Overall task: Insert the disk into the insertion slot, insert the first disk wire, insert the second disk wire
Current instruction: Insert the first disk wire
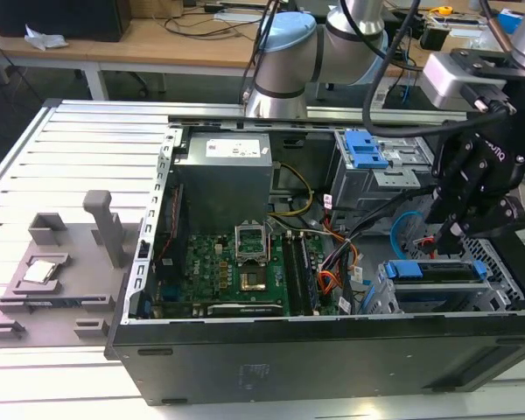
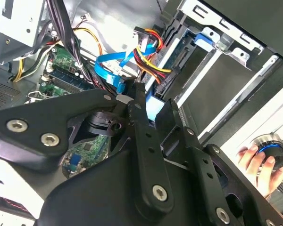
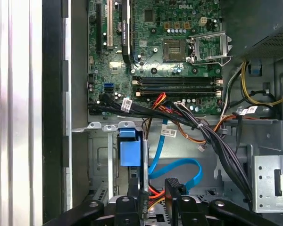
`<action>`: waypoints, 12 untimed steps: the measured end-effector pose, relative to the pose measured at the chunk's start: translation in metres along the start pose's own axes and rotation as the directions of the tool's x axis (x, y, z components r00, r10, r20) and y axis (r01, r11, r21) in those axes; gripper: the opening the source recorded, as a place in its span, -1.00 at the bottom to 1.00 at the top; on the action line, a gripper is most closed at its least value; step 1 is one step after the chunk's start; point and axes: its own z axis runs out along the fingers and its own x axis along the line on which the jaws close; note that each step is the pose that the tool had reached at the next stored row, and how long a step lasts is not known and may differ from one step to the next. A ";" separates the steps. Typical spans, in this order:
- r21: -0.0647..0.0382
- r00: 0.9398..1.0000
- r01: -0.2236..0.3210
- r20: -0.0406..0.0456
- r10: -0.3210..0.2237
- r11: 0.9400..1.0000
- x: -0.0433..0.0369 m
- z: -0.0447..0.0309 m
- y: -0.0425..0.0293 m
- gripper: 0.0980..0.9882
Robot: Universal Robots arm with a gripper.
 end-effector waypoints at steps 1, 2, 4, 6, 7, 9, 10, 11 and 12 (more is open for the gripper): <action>0.000 1.000 0.000 0.000 0.000 1.000 -0.0005 0.0002 -0.0008 -0.41; 0.000 1.000 0.000 0.000 0.000 1.000 -0.0009 0.0008 -0.0021 -0.41; 0.000 1.000 0.000 0.000 0.000 1.000 -0.0012 0.0061 -0.0068 -0.41; 0.000 1.000 0.000 0.000 0.000 1.000 -0.0013 0.0089 -0.0093 -0.41; 0.000 1.000 0.000 0.000 0.000 1.000 -0.0013 0.0114 -0.0117 -0.41; 0.000 1.000 0.000 0.000 0.000 1.000 -0.0012 0.0143 -0.0131 -0.41; 0.000 1.000 0.000 -0.001 0.000 1.000 -0.0011 0.0156 -0.0132 -0.41; 0.000 1.000 0.000 -0.001 0.000 1.000 -0.0010 0.0166 -0.0132 -0.41; 0.000 1.000 0.000 -0.002 0.000 1.000 -0.0009 0.0173 -0.0133 -0.41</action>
